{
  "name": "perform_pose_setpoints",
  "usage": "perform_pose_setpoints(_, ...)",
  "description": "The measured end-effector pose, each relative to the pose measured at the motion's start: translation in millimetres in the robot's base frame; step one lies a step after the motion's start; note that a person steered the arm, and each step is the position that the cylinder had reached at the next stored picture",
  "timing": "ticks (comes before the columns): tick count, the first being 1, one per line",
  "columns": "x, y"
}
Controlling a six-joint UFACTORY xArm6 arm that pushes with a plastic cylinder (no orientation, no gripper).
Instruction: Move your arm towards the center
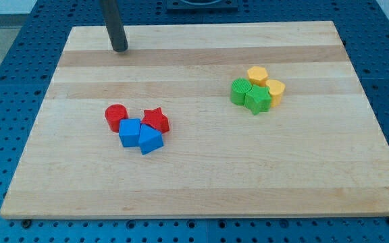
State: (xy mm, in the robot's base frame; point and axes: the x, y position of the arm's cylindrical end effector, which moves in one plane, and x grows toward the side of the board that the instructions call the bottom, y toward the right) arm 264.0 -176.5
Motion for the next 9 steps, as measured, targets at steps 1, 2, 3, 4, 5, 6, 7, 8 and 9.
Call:
perform_pose_setpoints(1, 0, 0)
perform_pose_setpoints(2, 5, 37)
perform_pose_setpoints(3, 9, 110)
perform_pose_setpoints(4, 13, 162)
perform_pose_setpoints(5, 13, 169)
perform_pose_setpoints(6, 13, 169)
perform_pose_setpoints(7, 13, 169)
perform_pose_setpoints(8, 26, 162)
perform_pose_setpoints(9, 41, 156)
